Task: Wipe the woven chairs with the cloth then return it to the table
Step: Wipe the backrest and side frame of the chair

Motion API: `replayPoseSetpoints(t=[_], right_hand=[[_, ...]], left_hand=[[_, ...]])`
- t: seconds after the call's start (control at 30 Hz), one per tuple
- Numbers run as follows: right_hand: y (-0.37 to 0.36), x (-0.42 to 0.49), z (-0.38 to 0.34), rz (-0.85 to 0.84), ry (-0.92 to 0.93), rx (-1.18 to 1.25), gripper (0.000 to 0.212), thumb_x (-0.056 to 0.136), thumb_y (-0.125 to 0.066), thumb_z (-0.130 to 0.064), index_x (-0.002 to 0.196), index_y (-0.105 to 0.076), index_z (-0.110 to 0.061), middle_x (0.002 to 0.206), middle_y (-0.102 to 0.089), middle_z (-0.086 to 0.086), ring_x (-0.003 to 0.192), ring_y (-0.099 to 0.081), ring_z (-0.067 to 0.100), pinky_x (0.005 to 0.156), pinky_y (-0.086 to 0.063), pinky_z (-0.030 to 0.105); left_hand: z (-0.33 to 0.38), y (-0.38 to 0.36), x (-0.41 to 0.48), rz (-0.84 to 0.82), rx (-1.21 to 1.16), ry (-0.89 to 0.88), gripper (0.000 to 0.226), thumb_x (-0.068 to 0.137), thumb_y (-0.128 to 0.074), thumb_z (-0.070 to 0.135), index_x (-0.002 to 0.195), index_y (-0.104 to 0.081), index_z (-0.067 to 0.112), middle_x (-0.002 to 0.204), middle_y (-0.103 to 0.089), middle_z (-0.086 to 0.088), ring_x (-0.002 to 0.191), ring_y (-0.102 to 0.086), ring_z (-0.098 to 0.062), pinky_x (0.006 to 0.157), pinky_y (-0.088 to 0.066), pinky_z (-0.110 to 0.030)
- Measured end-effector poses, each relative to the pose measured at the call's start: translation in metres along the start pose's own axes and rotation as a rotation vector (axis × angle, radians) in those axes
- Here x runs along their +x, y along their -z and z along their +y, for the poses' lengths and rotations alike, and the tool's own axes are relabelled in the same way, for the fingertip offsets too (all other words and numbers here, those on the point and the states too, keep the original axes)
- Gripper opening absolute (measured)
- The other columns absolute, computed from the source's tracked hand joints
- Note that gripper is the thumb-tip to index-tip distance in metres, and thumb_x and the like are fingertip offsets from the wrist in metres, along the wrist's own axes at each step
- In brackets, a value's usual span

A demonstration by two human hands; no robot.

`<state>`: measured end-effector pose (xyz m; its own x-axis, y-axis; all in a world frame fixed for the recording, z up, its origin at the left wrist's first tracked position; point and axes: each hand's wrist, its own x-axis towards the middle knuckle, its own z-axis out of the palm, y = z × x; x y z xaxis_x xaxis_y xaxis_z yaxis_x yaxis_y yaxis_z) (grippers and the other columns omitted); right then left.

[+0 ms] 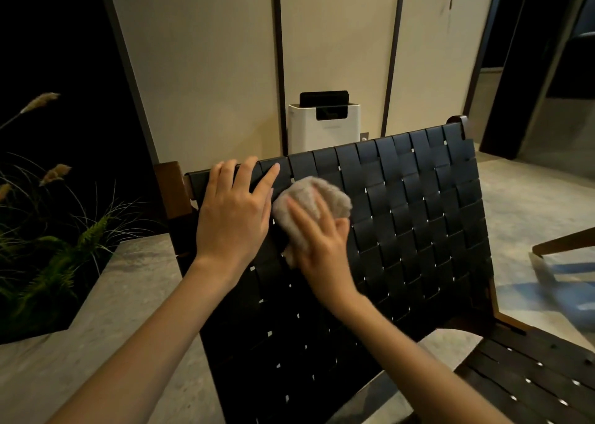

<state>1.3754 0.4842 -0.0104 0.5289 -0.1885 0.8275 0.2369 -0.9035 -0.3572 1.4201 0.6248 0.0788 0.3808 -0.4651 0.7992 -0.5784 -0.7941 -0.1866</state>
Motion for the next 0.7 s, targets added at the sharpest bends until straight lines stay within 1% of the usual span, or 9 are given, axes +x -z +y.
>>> replayPoseSetpoints(t=[0.13,0.23,0.3,0.33,0.4,0.47,0.57,0.63,0.7], right_hand=[[0.011,0.004,0.031,0.041,0.193,-0.128,0.064,0.083,-0.059,-0.021,0.142,-0.037,-0.034,0.155,-0.02,0.004,0.132,-0.025,0.026,0.098,-0.032,0.039],[0.028,0.017,0.061,0.134,-0.24,-0.085,0.072,0.084,-0.065,-0.007,0.143,-0.033,-0.032,0.156,-0.019,0.009,0.126,-0.027,0.034,0.1,-0.036,0.048],[0.03,0.025,0.065,0.199,-0.53,-0.045,0.064,0.091,-0.058,-0.011,0.145,-0.032,-0.034,0.158,-0.015,0.005,0.116,-0.028,0.034,0.1,-0.034,0.039],[0.029,0.026,0.06,0.216,-0.56,-0.052,0.062,0.091,-0.058,-0.013,0.145,-0.034,-0.033,0.158,-0.015,0.004,0.115,-0.028,0.034,0.1,-0.032,0.033],[0.021,0.019,0.038,0.234,-0.395,-0.015,0.066,0.085,-0.067,-0.01,0.142,-0.04,-0.029,0.156,-0.021,0.004,0.122,-0.027,0.033,0.102,-0.024,0.027],[0.005,-0.008,0.012,0.138,-0.139,0.0,0.074,0.079,-0.072,-0.011,0.141,-0.039,-0.036,0.155,-0.018,-0.004,0.125,-0.024,0.025,0.104,-0.022,0.03],[-0.003,-0.041,0.002,-0.002,0.109,-0.051,0.06,0.089,-0.058,-0.029,0.141,-0.035,-0.046,0.158,-0.012,-0.008,0.116,-0.027,0.019,0.1,-0.028,0.03],[0.005,-0.035,0.023,0.017,0.128,-0.1,0.059,0.087,-0.06,-0.025,0.14,-0.04,-0.039,0.156,-0.018,0.001,0.117,-0.03,0.023,0.097,-0.031,0.033],[0.015,-0.024,0.05,0.093,-0.057,-0.111,0.071,0.079,-0.069,-0.009,0.139,-0.038,-0.033,0.153,-0.022,0.004,0.117,-0.032,0.032,0.095,-0.031,0.036]], left_hand=[[0.0,0.0,0.0,-0.006,-0.008,0.006,0.043,0.097,-0.049,0.022,0.14,-0.046,0.02,0.132,-0.049,-0.014,0.121,-0.043,-0.035,0.109,-0.032,-0.047],[0.0,0.0,0.0,-0.011,-0.009,0.01,0.043,0.097,-0.048,0.023,0.14,-0.045,0.02,0.133,-0.049,-0.013,0.122,-0.042,-0.035,0.109,-0.031,-0.046],[0.001,0.001,0.0,-0.014,0.0,0.007,0.043,0.098,-0.046,0.024,0.141,-0.044,0.02,0.134,-0.048,-0.014,0.122,-0.042,-0.035,0.11,-0.03,-0.046],[0.001,0.001,0.0,-0.018,0.003,0.003,0.043,0.098,-0.045,0.024,0.141,-0.044,0.02,0.134,-0.047,-0.014,0.122,-0.042,-0.035,0.11,-0.029,-0.046],[0.001,0.001,0.0,-0.023,0.011,-0.003,0.043,0.099,-0.044,0.024,0.142,-0.043,0.02,0.135,-0.047,-0.014,0.123,-0.041,-0.035,0.11,-0.028,-0.046],[0.001,0.001,0.0,-0.03,0.015,-0.004,0.044,0.099,-0.044,0.024,0.142,-0.042,0.02,0.135,-0.046,-0.014,0.123,-0.041,-0.036,0.111,-0.028,-0.047],[0.001,0.002,0.0,-0.041,0.013,-0.008,0.044,0.099,-0.045,0.024,0.142,-0.041,0.02,0.136,-0.045,-0.015,0.124,-0.04,-0.036,0.111,-0.028,-0.047],[0.0,0.003,0.0,-0.046,0.014,-0.01,0.043,0.099,-0.045,0.024,0.142,-0.042,0.02,0.136,-0.046,-0.015,0.124,-0.04,-0.036,0.111,-0.029,-0.046],[-0.001,0.004,0.0,-0.052,0.015,-0.007,0.043,0.1,-0.044,0.025,0.143,-0.041,0.02,0.137,-0.045,-0.014,0.124,-0.04,-0.035,0.111,-0.028,-0.046]])
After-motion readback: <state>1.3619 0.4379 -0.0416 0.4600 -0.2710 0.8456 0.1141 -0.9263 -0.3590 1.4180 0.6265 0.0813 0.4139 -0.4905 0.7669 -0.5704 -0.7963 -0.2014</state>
